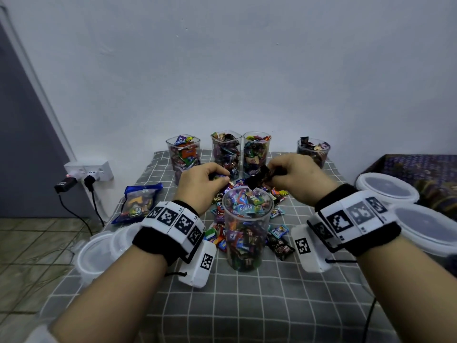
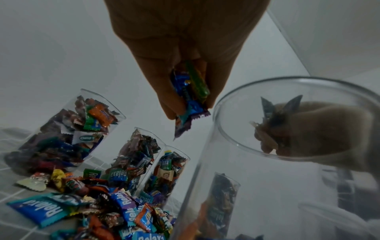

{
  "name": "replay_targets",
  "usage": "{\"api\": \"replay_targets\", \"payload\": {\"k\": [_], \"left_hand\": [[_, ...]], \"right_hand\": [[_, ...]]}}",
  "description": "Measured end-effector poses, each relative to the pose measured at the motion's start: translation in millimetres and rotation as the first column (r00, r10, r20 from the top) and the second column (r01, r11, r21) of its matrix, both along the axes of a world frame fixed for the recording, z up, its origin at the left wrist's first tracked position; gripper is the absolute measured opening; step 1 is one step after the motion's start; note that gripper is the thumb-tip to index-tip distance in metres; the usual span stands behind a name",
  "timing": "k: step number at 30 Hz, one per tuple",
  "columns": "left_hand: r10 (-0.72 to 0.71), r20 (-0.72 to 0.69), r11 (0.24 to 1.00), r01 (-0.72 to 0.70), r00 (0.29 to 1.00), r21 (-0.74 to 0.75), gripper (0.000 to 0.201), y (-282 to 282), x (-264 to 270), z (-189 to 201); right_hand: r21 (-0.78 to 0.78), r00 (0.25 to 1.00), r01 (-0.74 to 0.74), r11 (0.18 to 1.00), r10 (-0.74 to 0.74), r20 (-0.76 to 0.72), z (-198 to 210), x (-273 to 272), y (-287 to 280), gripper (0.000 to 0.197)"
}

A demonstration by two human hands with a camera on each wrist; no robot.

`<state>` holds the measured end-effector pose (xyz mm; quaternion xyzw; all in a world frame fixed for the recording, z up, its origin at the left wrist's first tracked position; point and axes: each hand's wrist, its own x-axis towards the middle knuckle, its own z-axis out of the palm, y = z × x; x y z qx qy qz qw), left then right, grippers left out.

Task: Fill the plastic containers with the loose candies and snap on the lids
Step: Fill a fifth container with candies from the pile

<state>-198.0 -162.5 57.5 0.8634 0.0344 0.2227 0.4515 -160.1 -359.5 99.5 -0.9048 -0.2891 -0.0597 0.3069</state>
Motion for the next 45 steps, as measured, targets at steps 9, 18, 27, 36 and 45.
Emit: {"api": "replay_targets", "payload": {"k": [9,18,27,36,45], "left_hand": [[0.001,0.006,0.999,-0.001,1.0,-0.036,0.012,2,-5,0],[0.003,0.038,1.0,-0.002,0.999,-0.031,0.017,1,-7,-1],[-0.036,0.094,0.998,0.041,0.995,-0.049,0.011,-6,-9,8],[-0.135,0.133,0.99,0.141,0.982,-0.032,0.012,-22,-10,11],[-0.221,0.146,0.969,0.2,0.964,0.143,0.013,-35,-11,5]], "right_hand": [[-0.233,0.99,-0.02,0.972,0.052,0.129,2,-18,14,0.012],[-0.158,0.993,-0.085,0.984,0.095,0.062,-1,-26,17,0.015],[0.213,0.994,0.005,0.977,0.019,-0.111,-30,-31,8,0.072],[0.468,0.864,-0.028,0.883,0.257,-0.434,-71,-27,7,0.093],[0.523,0.886,-0.049,0.851,0.279,-0.37,-77,-29,6,0.061]]}}
